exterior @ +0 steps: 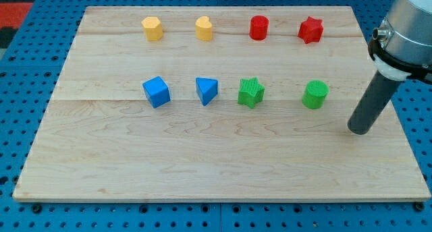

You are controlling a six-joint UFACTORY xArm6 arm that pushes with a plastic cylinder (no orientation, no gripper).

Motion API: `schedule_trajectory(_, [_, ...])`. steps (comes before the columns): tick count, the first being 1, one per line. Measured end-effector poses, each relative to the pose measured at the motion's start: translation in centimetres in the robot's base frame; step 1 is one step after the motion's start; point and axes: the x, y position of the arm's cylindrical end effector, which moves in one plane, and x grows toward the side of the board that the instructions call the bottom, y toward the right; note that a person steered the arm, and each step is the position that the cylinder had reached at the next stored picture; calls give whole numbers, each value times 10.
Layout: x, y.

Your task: Move the green circle to the bottom right

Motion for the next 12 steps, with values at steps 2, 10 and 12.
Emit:
schedule_trajectory(2, [0, 0])
schedule_trajectory(10, [-137, -49])
schedule_trajectory(12, [-104, -59])
